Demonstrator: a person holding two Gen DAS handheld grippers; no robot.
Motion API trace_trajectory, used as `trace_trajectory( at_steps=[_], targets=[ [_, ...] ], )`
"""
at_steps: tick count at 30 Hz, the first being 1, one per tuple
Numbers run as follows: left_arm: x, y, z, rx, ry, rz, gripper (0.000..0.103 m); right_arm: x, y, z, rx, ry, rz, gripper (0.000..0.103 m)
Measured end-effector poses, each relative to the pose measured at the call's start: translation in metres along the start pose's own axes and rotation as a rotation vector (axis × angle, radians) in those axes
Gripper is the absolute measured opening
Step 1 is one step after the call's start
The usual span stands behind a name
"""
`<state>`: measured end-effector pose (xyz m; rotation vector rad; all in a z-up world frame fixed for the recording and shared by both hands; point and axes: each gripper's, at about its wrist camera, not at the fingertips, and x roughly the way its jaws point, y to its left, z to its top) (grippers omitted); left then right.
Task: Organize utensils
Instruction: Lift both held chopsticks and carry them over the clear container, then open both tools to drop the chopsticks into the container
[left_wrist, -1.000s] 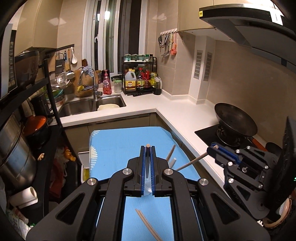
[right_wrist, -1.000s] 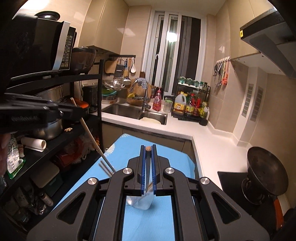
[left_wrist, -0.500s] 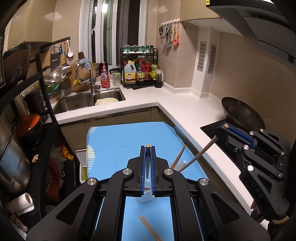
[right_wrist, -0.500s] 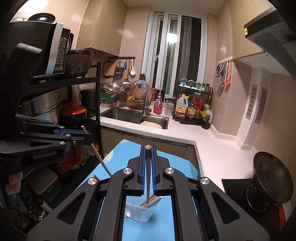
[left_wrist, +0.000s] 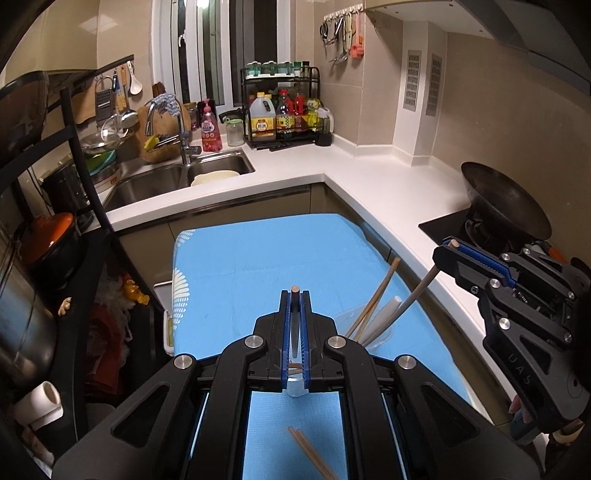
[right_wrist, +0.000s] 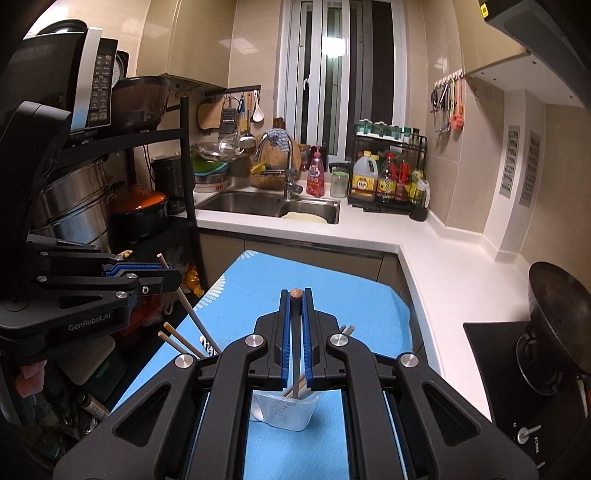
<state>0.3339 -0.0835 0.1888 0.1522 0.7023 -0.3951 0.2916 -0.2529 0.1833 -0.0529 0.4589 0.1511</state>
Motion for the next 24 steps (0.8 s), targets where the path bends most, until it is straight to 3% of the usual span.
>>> trace_trajectory(
  at_steps=[4,5,6,7,8,9,10,15,24],
  targets=[
    [0.010,0.002,-0.003,-0.001,0.013,0.009,0.005,0.012,-0.001,-0.009,0.022,0.027,0.015,0.006],
    [0.012,0.003,-0.004,0.002,0.014,0.010,0.005,0.015,-0.001,-0.011,0.027,0.033,0.018,0.012],
    [0.014,0.003,-0.006,0.007,0.018,0.016,0.007,0.017,0.000,-0.013,0.029,0.041,0.018,0.031],
    [0.014,0.005,-0.007,0.006,0.019,0.025,0.025,0.019,0.000,-0.016,0.029,0.047,0.016,0.043],
    [0.013,0.008,-0.008,-0.002,0.021,0.044,0.066,0.018,0.001,-0.019,0.030,0.044,0.014,0.056],
    [0.009,0.011,-0.010,-0.021,0.003,0.068,0.082,0.016,0.003,-0.022,0.024,0.035,0.014,0.057],
    [0.004,0.015,-0.012,-0.039,-0.026,0.086,0.089,0.013,0.004,-0.024,0.013,0.032,0.017,0.058],
    [-0.005,0.028,-0.029,-0.107,0.000,0.100,0.089,-0.009,0.011,-0.041,-0.006,0.013,-0.012,0.073],
    [-0.034,0.012,-0.095,-0.101,0.011,0.156,0.089,-0.061,0.029,-0.093,0.050,0.015,-0.069,0.082]
  ],
)
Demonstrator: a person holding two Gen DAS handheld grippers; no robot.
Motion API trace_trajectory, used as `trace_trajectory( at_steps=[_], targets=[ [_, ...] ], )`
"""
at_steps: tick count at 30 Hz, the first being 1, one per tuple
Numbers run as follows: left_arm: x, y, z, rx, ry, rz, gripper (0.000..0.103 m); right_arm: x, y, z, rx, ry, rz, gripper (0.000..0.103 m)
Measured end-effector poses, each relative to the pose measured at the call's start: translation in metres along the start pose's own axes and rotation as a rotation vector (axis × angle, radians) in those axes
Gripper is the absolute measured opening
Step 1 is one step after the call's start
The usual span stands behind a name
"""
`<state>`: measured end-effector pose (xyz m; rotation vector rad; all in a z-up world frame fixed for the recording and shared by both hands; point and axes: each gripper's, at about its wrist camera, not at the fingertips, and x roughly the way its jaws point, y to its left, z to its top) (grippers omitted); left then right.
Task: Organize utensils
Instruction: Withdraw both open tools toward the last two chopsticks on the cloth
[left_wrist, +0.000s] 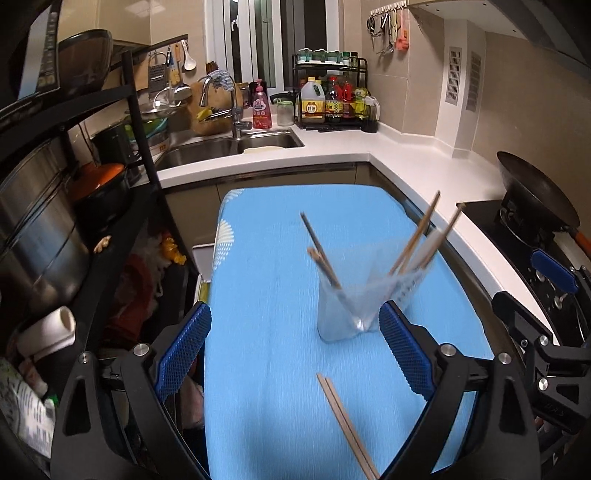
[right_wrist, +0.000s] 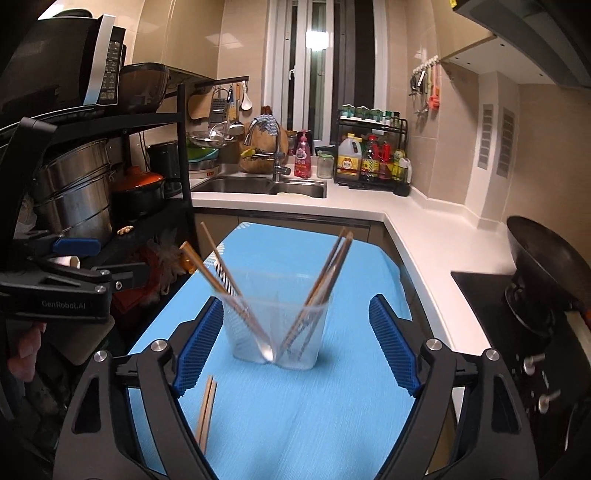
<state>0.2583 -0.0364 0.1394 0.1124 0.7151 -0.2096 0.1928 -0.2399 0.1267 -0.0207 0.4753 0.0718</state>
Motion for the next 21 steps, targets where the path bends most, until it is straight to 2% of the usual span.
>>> trace_trajectory(
  at_steps=[8,21],
  targets=[
    [-0.034,-0.007,-0.060,0.000,-0.001,0.022,0.089,-0.042,0.018,-0.051,0.053,0.023,-0.014,0.083],
    [-0.062,-0.006,-0.163,-0.050,0.065,0.051,0.089,-0.094,0.046,-0.141,0.077,0.106,-0.007,0.083]
  ],
)
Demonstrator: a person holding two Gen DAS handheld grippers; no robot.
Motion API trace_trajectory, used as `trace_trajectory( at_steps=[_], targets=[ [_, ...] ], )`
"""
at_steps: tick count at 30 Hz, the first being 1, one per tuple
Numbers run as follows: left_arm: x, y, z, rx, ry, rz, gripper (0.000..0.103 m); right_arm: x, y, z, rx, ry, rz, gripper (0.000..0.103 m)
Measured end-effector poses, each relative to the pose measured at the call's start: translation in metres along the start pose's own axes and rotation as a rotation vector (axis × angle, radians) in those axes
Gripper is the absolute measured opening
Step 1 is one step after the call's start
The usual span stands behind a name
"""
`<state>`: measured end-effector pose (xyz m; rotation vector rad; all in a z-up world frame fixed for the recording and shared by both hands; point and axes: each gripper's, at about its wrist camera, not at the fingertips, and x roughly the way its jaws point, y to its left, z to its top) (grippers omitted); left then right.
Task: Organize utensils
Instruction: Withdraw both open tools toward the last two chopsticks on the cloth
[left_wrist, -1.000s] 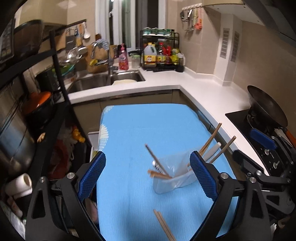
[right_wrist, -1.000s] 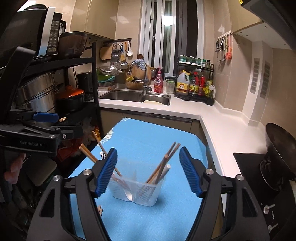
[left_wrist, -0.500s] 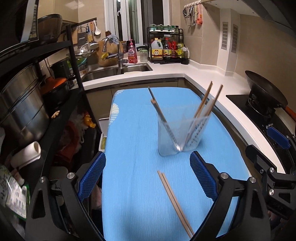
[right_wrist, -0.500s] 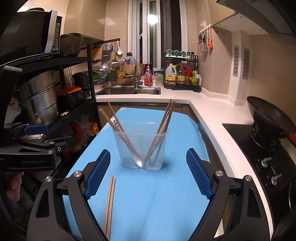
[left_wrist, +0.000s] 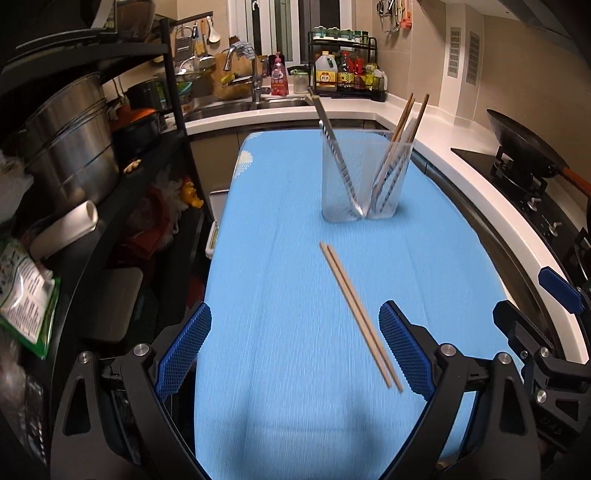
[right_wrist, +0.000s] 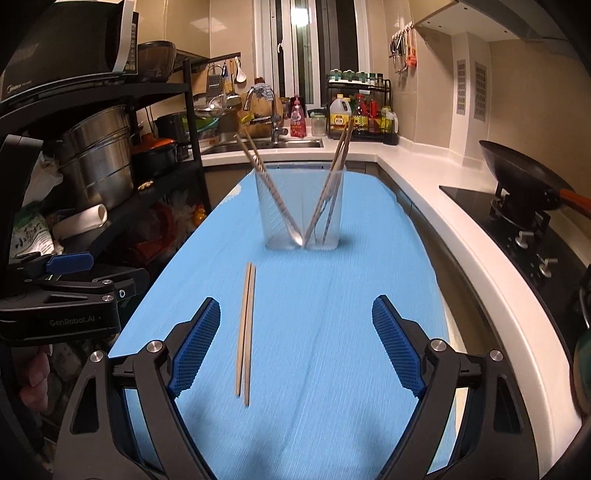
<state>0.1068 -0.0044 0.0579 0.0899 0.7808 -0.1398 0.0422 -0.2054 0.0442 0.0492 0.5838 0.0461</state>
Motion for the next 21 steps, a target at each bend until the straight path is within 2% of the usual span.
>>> trace_trajectory(
  at_steps=[12,21],
  targets=[
    [-0.011,0.006,-0.066,-0.033,0.037,0.031,0.089,-0.024,0.015,-0.052,-0.023,0.042,0.018,0.083],
    [-0.015,0.008,-0.080,-0.036,0.042,0.054,0.089,-0.027,0.019,-0.065,-0.019,0.058,0.021,0.083]
  ],
)
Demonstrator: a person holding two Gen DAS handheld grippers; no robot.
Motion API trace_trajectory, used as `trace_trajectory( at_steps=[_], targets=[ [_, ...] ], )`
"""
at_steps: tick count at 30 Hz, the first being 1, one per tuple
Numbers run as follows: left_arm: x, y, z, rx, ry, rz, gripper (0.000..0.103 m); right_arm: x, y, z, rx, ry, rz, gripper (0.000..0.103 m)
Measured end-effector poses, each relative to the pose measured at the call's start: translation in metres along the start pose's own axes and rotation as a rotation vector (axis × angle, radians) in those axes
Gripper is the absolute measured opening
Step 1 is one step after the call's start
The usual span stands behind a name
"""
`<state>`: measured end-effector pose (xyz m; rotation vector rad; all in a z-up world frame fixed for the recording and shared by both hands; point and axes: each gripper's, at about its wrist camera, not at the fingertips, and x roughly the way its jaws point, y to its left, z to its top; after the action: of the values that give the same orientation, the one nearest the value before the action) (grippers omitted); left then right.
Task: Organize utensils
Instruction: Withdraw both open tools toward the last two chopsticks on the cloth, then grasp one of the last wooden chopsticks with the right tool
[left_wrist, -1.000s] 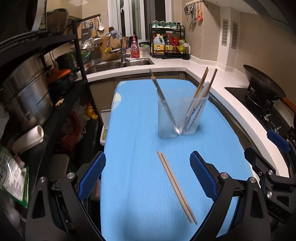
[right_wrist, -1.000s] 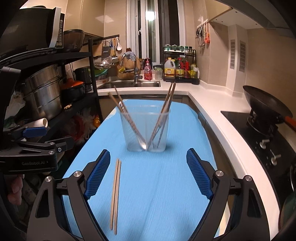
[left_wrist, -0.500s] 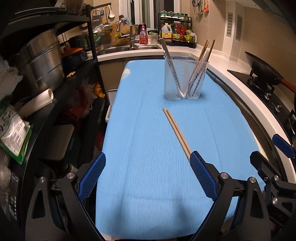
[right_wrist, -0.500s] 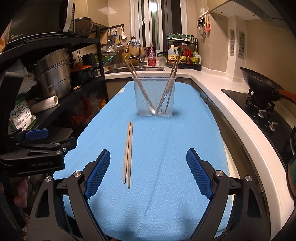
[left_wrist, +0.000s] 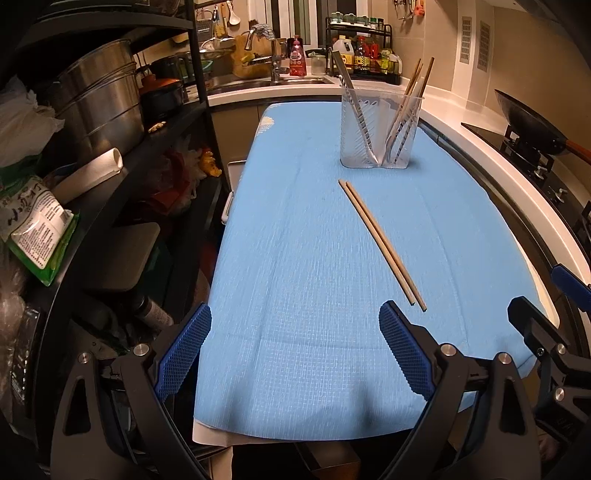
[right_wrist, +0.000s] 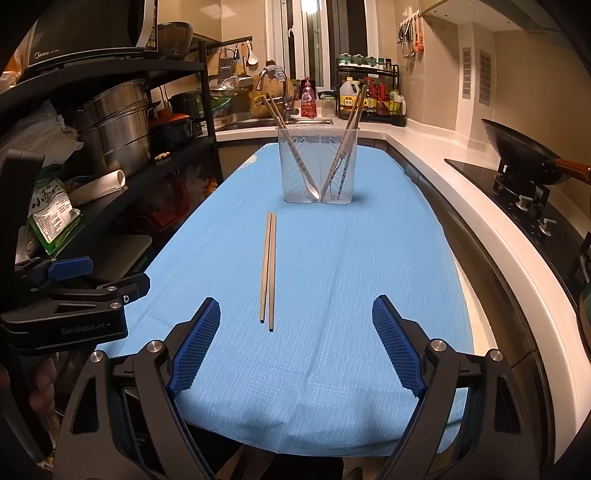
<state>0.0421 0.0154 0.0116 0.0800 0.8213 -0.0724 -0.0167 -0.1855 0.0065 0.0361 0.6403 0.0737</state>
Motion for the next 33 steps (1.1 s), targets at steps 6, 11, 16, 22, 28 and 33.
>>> trace_trajectory(
  at_steps=[6,11,16,22,28,33],
  targets=[
    [0.007,0.004,-0.005,-0.011,0.011,0.006,0.089,0.020,-0.002,-0.005,-0.009,0.014,0.009,0.077],
    [0.018,0.011,-0.008,-0.033,0.033,0.010,0.089,0.058,0.003,-0.016,-0.032,0.092,0.078,0.037],
    [0.031,0.017,-0.010,-0.047,0.060,0.014,0.089,0.081,0.011,-0.028,-0.056,0.124,0.111,0.031],
    [0.042,0.018,-0.010,-0.054,0.084,0.008,0.089,0.100,0.016,-0.034,-0.083,0.140,0.098,0.029],
    [0.046,0.015,-0.009,-0.047,0.087,0.005,0.089,0.109,0.013,-0.038,-0.078,0.119,0.090,0.025],
    [0.052,0.009,-0.008,-0.040,0.086,-0.005,0.089,0.113,0.013,-0.039,-0.070,0.077,0.098,0.025]
  ],
)
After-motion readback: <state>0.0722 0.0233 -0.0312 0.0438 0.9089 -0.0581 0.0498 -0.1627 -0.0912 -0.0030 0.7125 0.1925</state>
